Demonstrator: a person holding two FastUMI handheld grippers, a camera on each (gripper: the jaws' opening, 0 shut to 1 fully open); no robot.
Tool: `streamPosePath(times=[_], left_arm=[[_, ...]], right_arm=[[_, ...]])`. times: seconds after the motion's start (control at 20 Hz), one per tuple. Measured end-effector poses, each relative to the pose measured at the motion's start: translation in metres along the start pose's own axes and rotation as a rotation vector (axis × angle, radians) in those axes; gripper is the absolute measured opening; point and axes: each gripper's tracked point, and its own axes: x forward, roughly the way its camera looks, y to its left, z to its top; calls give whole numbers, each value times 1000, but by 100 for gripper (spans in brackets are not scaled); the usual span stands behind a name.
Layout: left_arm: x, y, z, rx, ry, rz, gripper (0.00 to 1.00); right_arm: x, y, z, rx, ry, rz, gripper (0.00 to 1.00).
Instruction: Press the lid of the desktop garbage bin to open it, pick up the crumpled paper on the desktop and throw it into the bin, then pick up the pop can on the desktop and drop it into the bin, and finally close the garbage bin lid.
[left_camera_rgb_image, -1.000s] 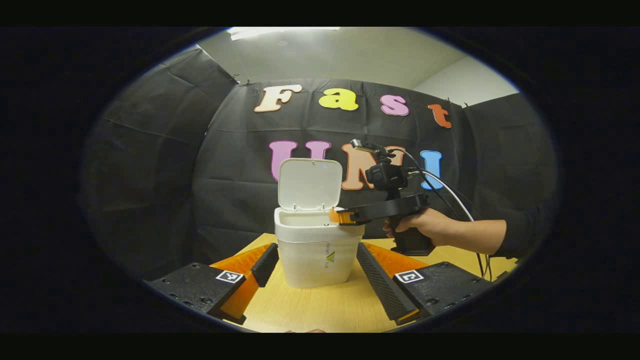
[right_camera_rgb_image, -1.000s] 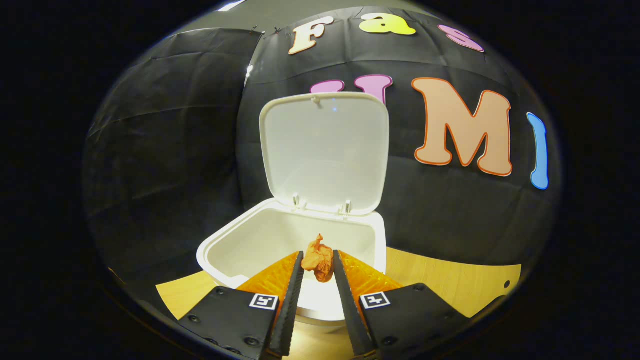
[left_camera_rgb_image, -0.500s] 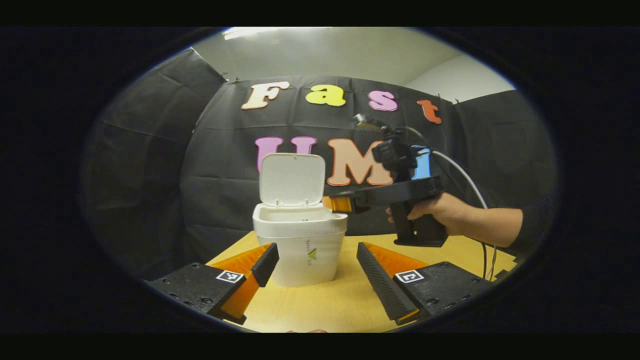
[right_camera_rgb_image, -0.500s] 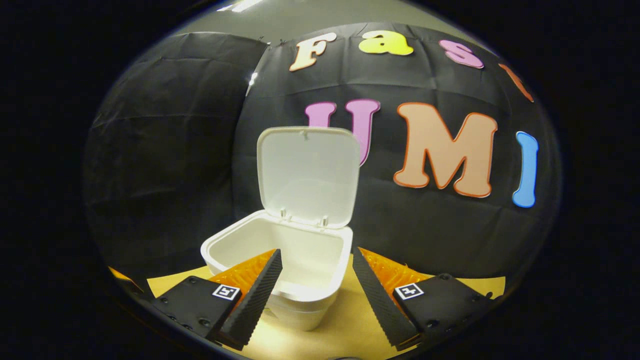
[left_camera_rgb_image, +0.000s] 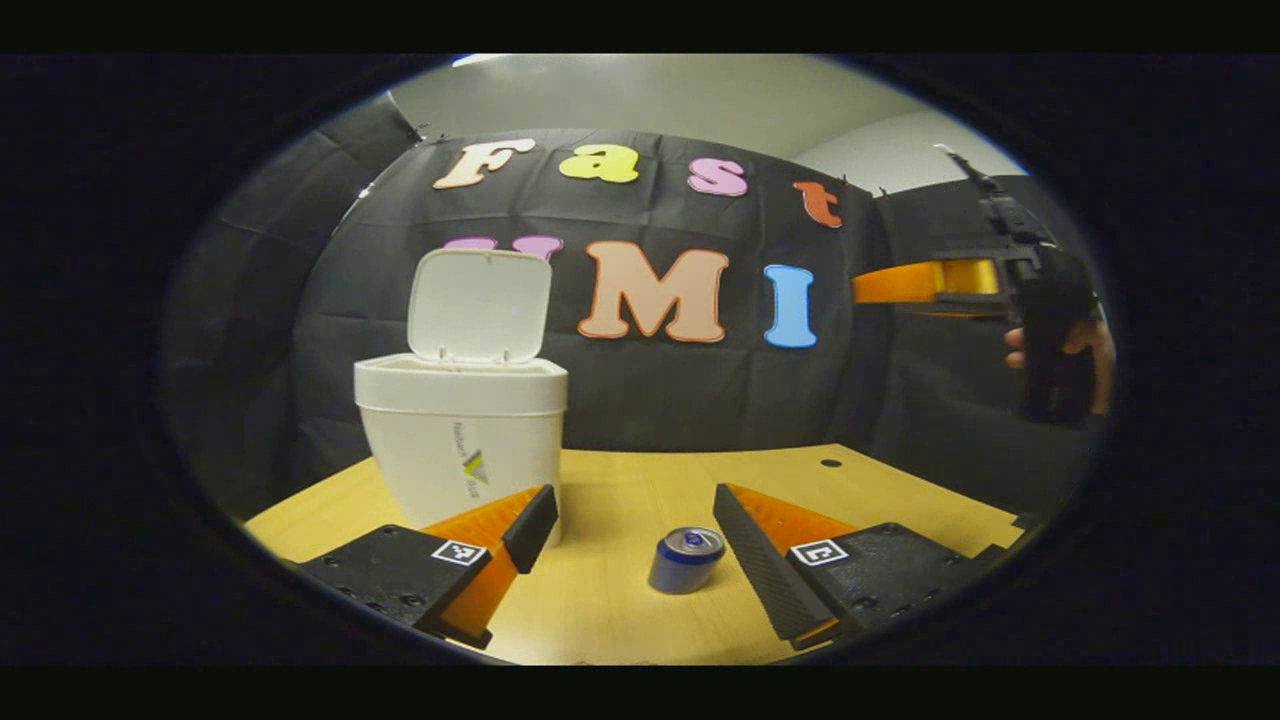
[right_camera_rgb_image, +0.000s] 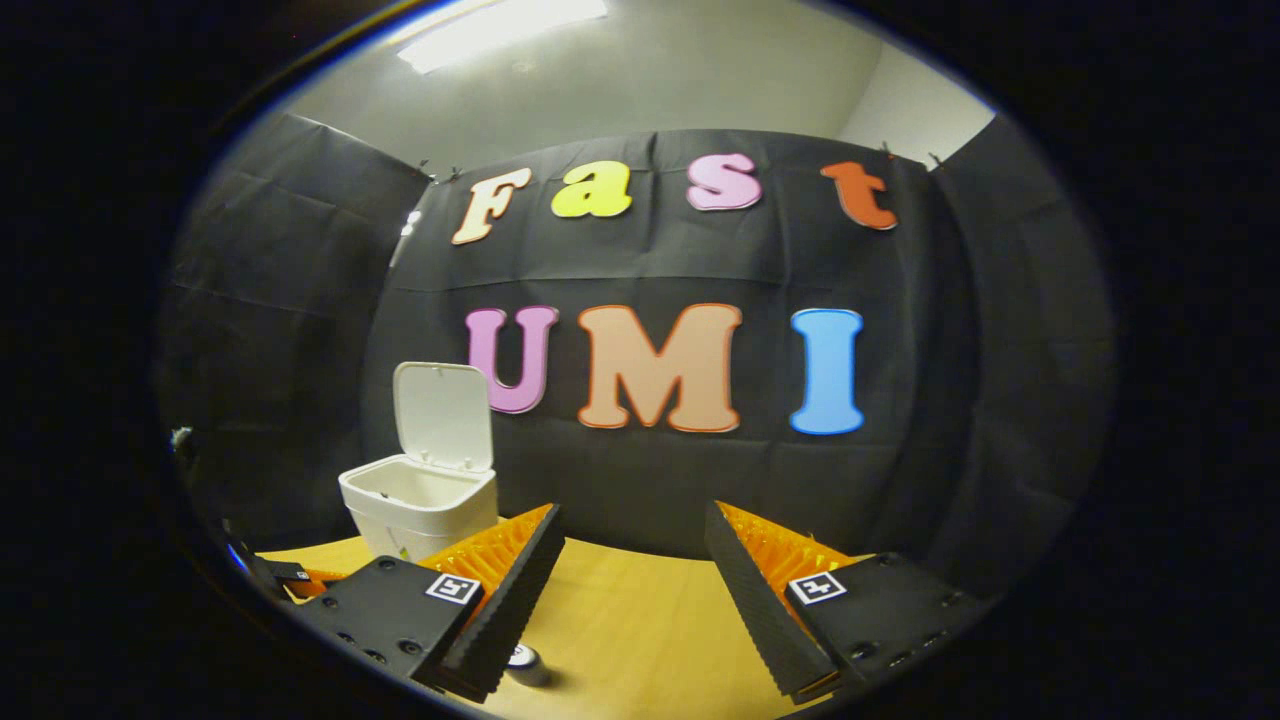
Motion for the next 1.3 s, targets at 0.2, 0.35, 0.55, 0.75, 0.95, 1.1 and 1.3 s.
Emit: streamPosePath(times=[0.2, 0.35, 0.55, 0.75, 0.95, 1.1, 1.3], left_arm=[[31, -20, -47, 36, 56, 20, 94], [49, -35, -82, 45, 94, 22, 94], [74, -45, -128, 71, 153, 27, 94], [90, -39, -157, 87, 227, 59, 95], [95, -34, -148, 71, 220, 57, 75], [83, -33, -96, 75, 151, 41, 71], [67, -16, 14, 41, 27, 23, 69]], right_arm=[[-54, -71, -26, -6, 40, -124, 96], [-71, -95, -44, 20, 83, -162, 96], [-82, -106, -74, 53, 140, -155, 96], [-89, -107, -89, -8, 184, -146, 96], [-88, -99, -87, -40, 177, -127, 96], [-86, -86, -78, -41, 153, -97, 96], [-83, -48, -72, 28, 130, -16, 96]])
